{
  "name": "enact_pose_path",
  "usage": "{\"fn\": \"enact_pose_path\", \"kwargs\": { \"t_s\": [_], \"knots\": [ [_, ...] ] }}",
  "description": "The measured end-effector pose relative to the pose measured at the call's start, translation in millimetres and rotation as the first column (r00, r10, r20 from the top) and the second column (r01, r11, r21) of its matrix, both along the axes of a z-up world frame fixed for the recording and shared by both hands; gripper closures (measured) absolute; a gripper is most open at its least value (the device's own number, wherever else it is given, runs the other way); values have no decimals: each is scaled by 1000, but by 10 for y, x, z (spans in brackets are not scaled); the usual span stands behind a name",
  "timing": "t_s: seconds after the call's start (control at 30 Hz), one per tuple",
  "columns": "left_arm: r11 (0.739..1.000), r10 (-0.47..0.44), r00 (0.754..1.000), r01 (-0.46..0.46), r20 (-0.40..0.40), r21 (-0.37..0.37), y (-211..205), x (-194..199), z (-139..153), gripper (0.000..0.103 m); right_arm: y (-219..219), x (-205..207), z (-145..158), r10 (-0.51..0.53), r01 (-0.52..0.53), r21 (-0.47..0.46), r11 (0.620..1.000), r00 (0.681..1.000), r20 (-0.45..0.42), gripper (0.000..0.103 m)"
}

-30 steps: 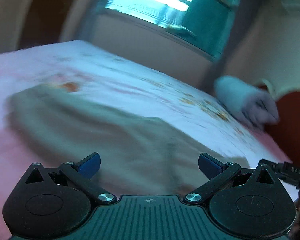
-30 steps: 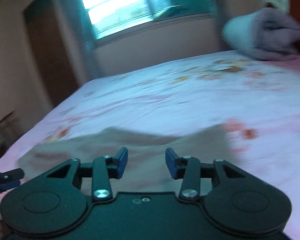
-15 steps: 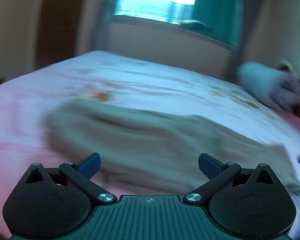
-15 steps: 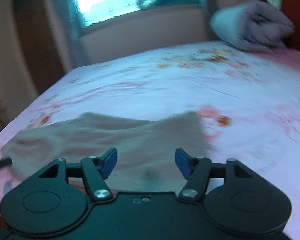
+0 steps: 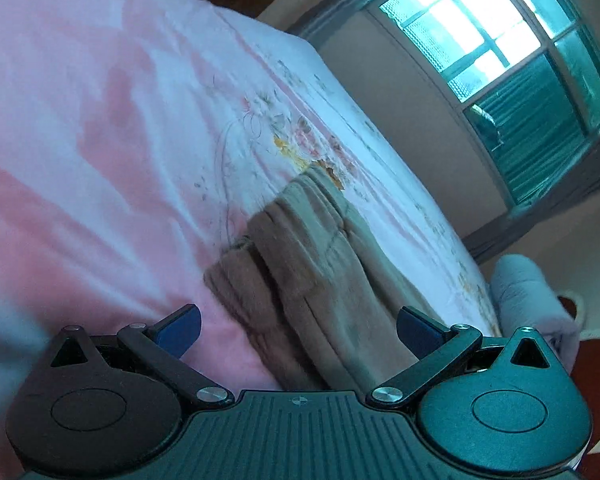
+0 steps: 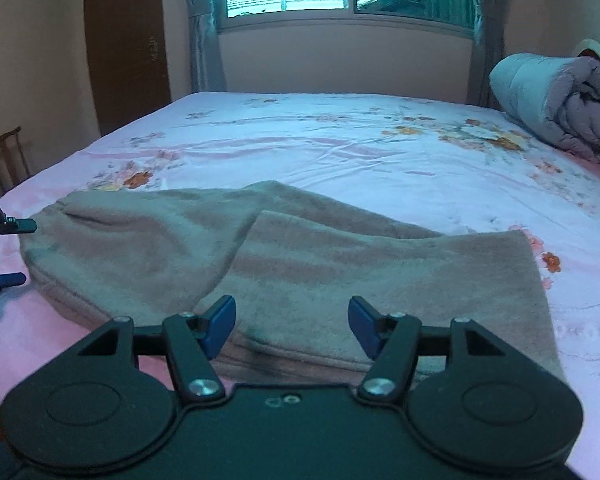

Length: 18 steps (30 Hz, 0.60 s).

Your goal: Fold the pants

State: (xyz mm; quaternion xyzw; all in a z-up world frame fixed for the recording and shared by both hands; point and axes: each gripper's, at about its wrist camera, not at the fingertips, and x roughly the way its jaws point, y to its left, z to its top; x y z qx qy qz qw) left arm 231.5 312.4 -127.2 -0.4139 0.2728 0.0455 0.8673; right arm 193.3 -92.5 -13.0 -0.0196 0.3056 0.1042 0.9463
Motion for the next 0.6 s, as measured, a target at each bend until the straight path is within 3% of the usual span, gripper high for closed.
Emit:
{"fn": "enact_pose_path", "kwargs": {
  "t_s": [0.2,0.27,0.3,0.33,0.4,0.53,0.6],
  "knots": [
    [997,-36,999,36,-2,62,7,327,-75,0,63,48,-15,-18,18,-34,999,1000,6,48],
    [996,-2,1000,4,-25,90,17,332,-49,52,129,61,-30,-6,6,-44,999,1000,3,48],
    [1000,1,1000,-1,-4,28,87,261,-43,57,173,63,-35,5,-5,-51,999,1000,0,47],
    [1000,11,1000,-10,22,-16,123,201,-35,60,212,57,-37,14,-14,-60,998,1000,1,45],
    [998,-15,999,13,50,57,54,154,89,61,297,34,-42,44,-43,-72,996,999,9,40],
    [997,-34,997,29,76,66,50,145,238,62,498,5,-111,94,-91,-138,986,995,19,40],
    [997,-48,994,42,94,65,48,158,319,62,631,107,-312,95,-110,-237,965,993,-76,39]
  ]
}}
